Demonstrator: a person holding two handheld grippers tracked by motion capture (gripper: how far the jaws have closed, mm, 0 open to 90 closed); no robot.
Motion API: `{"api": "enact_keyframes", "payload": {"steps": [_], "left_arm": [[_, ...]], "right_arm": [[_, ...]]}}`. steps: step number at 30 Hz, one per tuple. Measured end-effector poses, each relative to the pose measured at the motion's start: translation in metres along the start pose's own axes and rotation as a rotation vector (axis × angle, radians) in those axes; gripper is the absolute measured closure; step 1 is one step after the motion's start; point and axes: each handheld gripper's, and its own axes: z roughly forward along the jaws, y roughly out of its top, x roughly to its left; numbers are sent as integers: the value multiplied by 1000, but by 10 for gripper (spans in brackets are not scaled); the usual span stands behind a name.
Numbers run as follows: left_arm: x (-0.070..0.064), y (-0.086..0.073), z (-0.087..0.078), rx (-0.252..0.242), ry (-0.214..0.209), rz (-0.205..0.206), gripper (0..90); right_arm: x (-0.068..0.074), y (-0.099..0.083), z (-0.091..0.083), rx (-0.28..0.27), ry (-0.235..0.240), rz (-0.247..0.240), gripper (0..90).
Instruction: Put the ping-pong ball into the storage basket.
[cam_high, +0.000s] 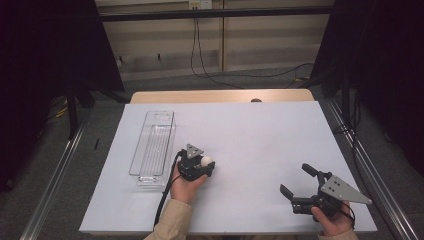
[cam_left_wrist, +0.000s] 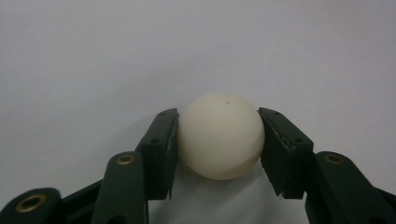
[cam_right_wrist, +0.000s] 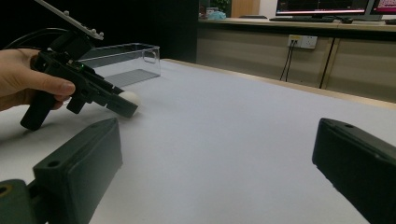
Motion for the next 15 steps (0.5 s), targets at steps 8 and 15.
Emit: {"api": "enact_keyframes", "payload": {"steps": [8, 15], "left_arm": [[0, 0, -1, 5, -7, -7, 512], [0, 1, -4, -5, -15, -11, 513]], "right_arm": [[0, 0, 0, -1, -1, -3, 10], [0, 0, 0, -4, -3, 6, 10]]}}
